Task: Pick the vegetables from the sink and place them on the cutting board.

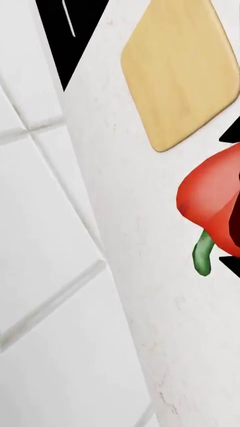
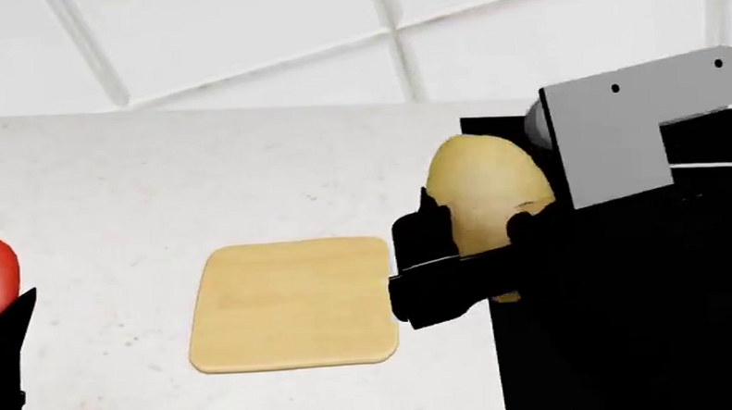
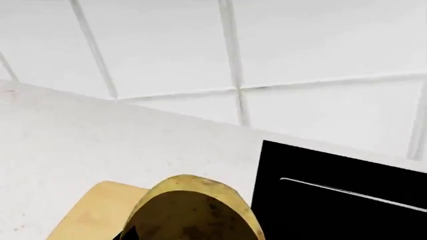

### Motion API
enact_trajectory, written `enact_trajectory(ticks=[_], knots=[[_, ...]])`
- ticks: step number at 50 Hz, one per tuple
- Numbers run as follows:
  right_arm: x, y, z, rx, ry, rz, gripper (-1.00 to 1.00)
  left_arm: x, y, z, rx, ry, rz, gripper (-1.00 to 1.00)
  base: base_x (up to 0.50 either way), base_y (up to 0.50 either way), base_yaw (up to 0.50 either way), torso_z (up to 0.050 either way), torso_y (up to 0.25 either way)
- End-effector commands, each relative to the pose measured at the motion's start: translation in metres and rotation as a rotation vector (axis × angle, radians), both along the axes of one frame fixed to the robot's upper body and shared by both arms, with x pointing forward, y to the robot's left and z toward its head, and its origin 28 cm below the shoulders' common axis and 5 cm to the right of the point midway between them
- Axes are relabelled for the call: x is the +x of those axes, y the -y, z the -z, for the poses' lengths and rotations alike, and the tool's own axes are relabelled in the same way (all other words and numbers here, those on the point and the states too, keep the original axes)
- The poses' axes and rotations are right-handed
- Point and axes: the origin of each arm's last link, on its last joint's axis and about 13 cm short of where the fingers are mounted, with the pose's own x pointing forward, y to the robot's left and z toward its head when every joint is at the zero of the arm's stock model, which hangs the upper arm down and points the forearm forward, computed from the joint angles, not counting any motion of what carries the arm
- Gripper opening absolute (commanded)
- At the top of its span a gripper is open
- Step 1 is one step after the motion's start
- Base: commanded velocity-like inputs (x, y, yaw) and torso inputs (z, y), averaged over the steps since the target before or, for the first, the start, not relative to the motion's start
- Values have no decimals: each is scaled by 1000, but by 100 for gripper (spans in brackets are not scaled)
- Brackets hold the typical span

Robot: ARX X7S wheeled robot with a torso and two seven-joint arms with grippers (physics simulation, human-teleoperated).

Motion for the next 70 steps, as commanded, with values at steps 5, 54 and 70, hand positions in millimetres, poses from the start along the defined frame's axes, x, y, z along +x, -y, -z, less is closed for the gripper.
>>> enact_trajectory(ticks=[5,54,70], knots=[[46,-28,-34,-128,-193,-148,-100,4,4,2,-1,-6,13,-100,0,0,0,0,0],[137,-79,38,-123,-518,-251,-100,4,-1,4,-19,2,3,-100,0,0,0,0,0],[143,-83,48,-134,-535,-255,-100,6,2,8,-16,3,1,-100,0,0,0,0,0]])
